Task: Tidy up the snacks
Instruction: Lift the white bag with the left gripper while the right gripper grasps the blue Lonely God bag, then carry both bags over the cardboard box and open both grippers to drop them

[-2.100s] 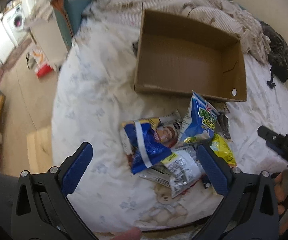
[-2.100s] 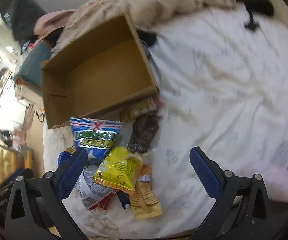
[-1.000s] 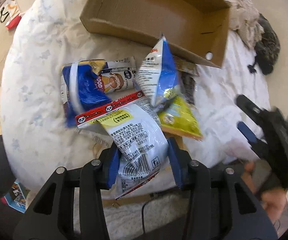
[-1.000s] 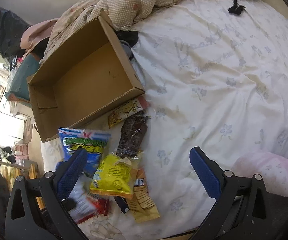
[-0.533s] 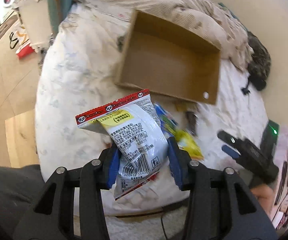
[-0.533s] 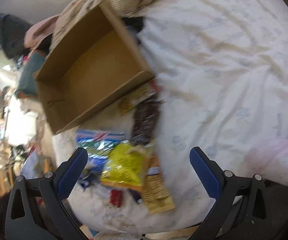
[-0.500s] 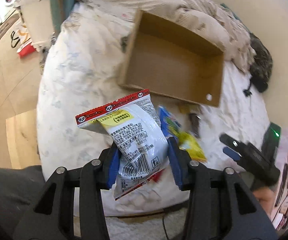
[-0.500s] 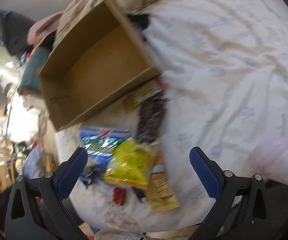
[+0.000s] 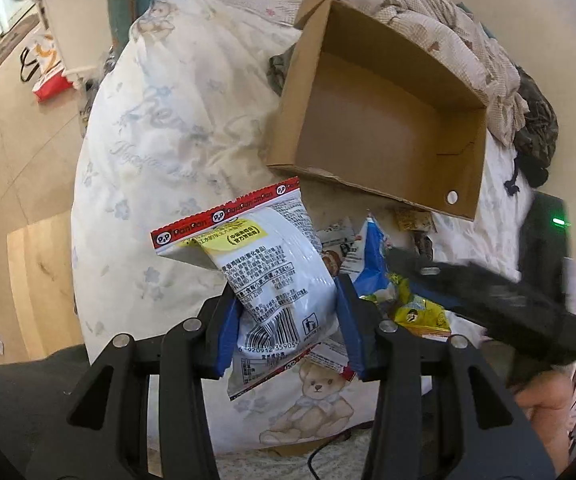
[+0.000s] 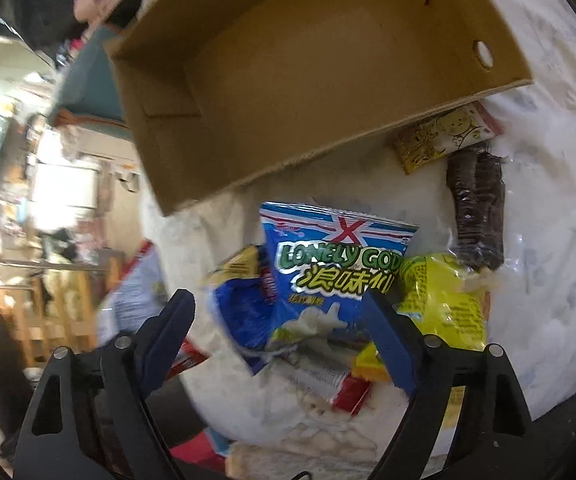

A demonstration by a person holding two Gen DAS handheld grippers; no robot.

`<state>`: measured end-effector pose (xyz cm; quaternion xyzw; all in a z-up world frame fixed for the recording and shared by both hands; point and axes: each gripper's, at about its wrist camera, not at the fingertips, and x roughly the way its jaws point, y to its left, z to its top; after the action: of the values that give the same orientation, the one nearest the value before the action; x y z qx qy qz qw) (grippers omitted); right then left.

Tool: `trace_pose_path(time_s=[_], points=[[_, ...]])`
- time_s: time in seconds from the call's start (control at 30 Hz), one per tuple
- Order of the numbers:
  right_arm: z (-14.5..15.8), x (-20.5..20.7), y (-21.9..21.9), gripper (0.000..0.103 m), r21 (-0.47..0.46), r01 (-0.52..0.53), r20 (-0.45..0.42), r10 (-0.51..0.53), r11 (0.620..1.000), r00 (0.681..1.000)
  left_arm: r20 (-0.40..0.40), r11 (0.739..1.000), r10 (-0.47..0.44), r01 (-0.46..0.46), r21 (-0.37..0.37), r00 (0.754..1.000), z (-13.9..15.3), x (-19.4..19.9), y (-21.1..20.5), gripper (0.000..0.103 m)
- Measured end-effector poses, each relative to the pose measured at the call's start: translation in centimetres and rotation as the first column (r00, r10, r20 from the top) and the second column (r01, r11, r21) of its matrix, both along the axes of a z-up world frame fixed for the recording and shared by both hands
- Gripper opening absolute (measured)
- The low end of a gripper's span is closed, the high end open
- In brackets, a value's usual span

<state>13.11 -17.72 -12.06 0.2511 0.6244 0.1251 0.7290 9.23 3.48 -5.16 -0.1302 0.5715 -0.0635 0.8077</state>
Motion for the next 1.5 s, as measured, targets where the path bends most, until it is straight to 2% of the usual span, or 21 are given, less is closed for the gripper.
trace_pose_path(time_s=[0.03, 0.13, 0.27, 0.43, 0.5, 0.53, 0.67, 0.73, 1.0, 1.13, 1.27, 1.5], points=[[-0.5, 0.1, 0.4, 0.087, -0.064, -0.004, -0.016, 0.003, 0.998, 1.000, 0.014, 1.000, -0.007, 0.007, 0.011, 1.000, 0.2, -0.1, -0.1, 0.040], [-1.4, 0.4, 0.9, 0.087, -0.145, -0.011, -0.036, 0.006, 0.989, 0.999, 0.032, 1.000, 0.000, 0.000, 0.017, 0.999, 0.5, -0.3, -0.1, 0.040], [-1.8, 0.9, 2.3, 0.087, -0.201, -0.042, -0.040, 0.035, 0.979, 0.999, 0.022, 1.000, 0.011, -0.011, -0.018, 1.000, 0.5, 0.1, 0.3, 0.040], [-2.3, 1.6, 3.7, 0.087, -0.247, -0.066, -0.051, 0.055, 0.967, 0.997, 0.052, 0.999, 0.033, -0.034, 0.014, 0.998, 1.1, 0.3, 0.5, 0.040], [-2.3, 1.7, 4.2, 0.081, -0.278, -0.088, -0.044, 0.079, 0.957, 0.996, 0.052, 0.999, 0.038, -0.038, 0.012, 0.998, 1.1, 0.3, 0.6, 0.040], [-2.6, 1.5, 4.2, 0.070, -0.283, -0.097, -0.044, 0.088, 0.954, 0.995, 0.050, 0.999, 0.039, -0.040, 0.015, 0.998, 1.0, 0.3, 0.7, 0.040], [-2.3, 1.2, 3.7, 0.053, -0.223, -0.081, -0.003, 0.083, 0.971, 0.997, 0.045, 0.998, 0.052, -0.053, 0.022, 0.998, 0.7, 0.4, 1.0, 0.040], [-1.5, 0.6, 3.2, 0.050, -0.178, -0.074, 0.027, 0.080, 0.981, 0.996, 0.045, 0.998, 0.062, -0.063, 0.017, 0.997, 0.6, 0.3, 1.3, 0.040], [4.0, -1.6, -0.8, 0.050, 0.029, -0.024, 0.176, 0.018, 0.999, 0.984, 0.080, 0.999, 0.049, -0.051, 0.021, 0.996, 0.8, -0.1, 0.7, 0.040], [6.2, -2.2, -2.7, 0.050, 0.052, -0.027, 0.232, 0.014, 0.998, 0.973, 0.113, 0.999, 0.020, -0.026, 0.046, 0.993, 1.0, -0.4, -0.3, 0.040], [6.9, -4.0, -4.6, 0.050, 0.079, -0.016, 0.273, -0.006, 0.997, 0.962, 0.152, 0.997, -0.008, -0.004, 0.075, 0.988, 1.4, -0.7, -1.2, 0.040], [8.9, -5.2, -8.3, 0.050, 0.110, 0.026, 0.375, -0.066, 0.994, 0.925, 0.184, 0.994, -0.043, 0.022, 0.111, 0.982, 1.9, -0.7, -2.3, 0.040]])
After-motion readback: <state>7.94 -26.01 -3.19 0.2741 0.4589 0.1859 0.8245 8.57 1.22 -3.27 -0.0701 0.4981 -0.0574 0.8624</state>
